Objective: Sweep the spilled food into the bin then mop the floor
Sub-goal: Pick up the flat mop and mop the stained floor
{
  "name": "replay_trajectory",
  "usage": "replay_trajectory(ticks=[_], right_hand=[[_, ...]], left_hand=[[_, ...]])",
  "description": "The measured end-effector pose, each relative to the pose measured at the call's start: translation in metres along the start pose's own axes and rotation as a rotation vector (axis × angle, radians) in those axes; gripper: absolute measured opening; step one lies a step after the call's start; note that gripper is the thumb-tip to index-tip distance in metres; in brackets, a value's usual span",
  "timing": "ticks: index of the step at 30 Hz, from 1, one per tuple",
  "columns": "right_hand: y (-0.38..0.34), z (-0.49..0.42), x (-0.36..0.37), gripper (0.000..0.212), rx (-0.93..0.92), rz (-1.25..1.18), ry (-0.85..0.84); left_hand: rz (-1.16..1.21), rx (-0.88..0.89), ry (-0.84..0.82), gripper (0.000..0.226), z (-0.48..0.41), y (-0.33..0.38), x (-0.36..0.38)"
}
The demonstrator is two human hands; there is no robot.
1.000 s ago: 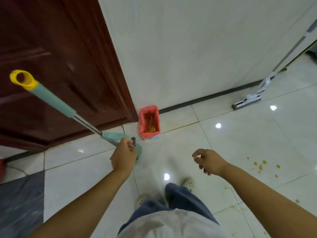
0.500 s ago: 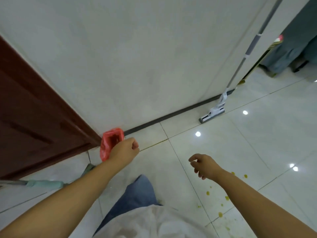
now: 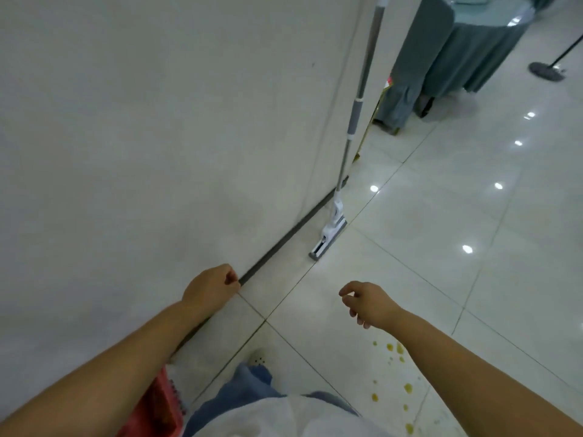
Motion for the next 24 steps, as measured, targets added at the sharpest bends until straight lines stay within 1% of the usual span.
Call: replay_trajectory(ticks=[6,10,13,16,18,20,24], right_hand=[[-0.006,-0.038,-0.067,0.025,0.037,-0.079,0.097],[0.004,-0.062,-0.110,0.030,0.034,0.065,0.139],[0.016,-0.083,-0.157,0.034,0.050,0.224,0.164],[0.024,-0.100,-0.209,0.035,0.053,0.291,0.201],[0.028,-0.110,-0.241,0.035,0.060,0.349,0.214],[0.030,-0.120,-0.270,0.035,0.075,0.396,0.235],[0.029,-0.133,-0.313,0.036,0.101,0.410,0.262]], left_hand=[[-0.057,0.159,-0.127,0.006,-0.112,0.090,-0.038],[-0.117,0.246,-0.153,0.004,-0.176,0.158,-0.047],[-0.186,0.301,-0.100,0.013,-0.221,0.219,-0.063],[-0.181,0.318,-0.008,0.015,-0.266,0.280,-0.088],[-0.137,0.322,0.065,0.018,-0.295,0.316,-0.107],[-0.062,0.329,0.118,0.028,-0.326,0.347,-0.126],[0.100,0.299,0.163,0.062,-0.391,0.392,-0.163]])
Point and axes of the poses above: each hand's wrist, its own z-axis away from the middle knuckle, its own x-axis out of the palm, y = z × x, the point moved 2 cm from there along -z, towards the middle knuckle, and after that the axes turned 10 degrees about -y, right-handed, at the moved point
